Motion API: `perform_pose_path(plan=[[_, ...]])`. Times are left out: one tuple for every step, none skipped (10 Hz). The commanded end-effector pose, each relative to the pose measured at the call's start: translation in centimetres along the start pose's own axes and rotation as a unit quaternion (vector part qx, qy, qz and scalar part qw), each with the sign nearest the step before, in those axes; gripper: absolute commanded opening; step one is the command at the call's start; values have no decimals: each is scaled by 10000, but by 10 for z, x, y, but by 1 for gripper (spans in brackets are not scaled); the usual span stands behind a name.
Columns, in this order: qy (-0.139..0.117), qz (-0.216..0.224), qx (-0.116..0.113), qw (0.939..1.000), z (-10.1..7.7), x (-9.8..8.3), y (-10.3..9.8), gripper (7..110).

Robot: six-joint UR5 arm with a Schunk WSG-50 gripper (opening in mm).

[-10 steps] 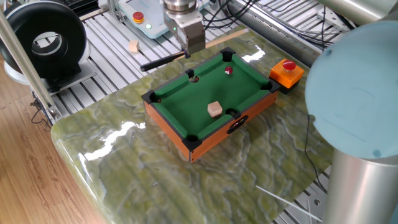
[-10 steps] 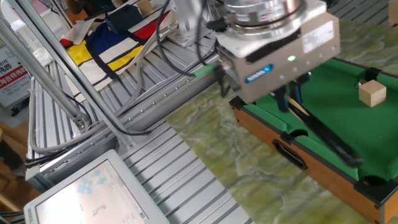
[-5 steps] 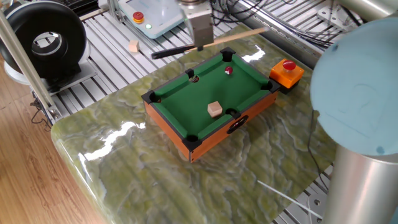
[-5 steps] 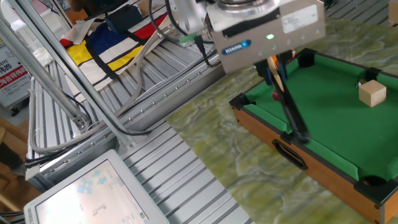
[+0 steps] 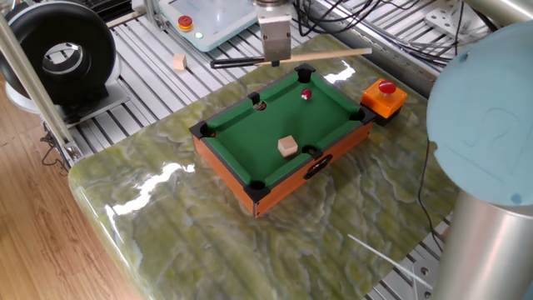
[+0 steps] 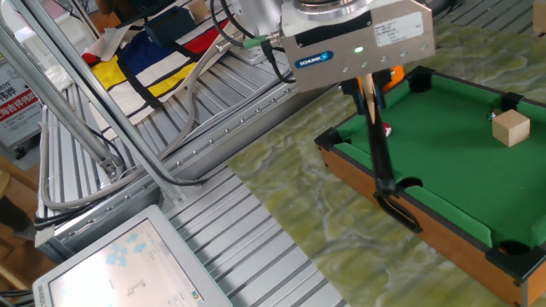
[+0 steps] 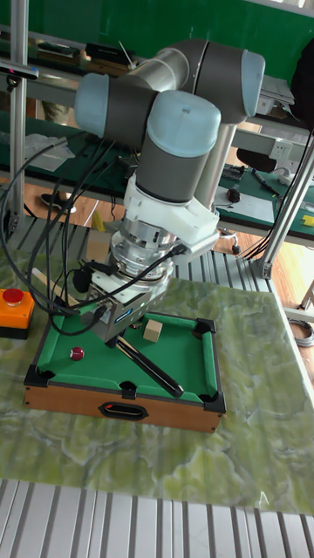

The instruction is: Hit the pool ball

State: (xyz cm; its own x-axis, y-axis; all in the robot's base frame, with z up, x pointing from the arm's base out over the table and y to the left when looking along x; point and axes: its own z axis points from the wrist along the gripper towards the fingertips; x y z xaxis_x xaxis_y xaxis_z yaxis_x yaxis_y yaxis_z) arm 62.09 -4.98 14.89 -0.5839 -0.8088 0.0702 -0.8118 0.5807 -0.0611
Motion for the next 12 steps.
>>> perform_pose_path(plan=[[-139, -72, 255, 9996, 0, -4, -14, 7], [-129, -86, 215, 9996, 0, -4, -12, 7], [-113, 13, 227, 9997, 0, -3, -13, 7], [-175, 53, 220, 9996, 0, -6, -12, 7], [-436, 49, 97, 9990, 0, -19, -6, 7], [-758, 31, 36, 9971, -2, -35, -3, 7], [-928, -100, 1, 9956, -4, -43, -1, 7], [-896, 183, -163, 9957, -4, -42, 6, 7], [-731, 220, -5, 9971, -2, -33, -2, 7], [-665, 200, 36, 9976, -2, -30, -4, 7], [-652, 161, 10, 9977, -3, -36, -10, 7], [-648, 137, -33, 9978, -8, -51, -30, 7]])
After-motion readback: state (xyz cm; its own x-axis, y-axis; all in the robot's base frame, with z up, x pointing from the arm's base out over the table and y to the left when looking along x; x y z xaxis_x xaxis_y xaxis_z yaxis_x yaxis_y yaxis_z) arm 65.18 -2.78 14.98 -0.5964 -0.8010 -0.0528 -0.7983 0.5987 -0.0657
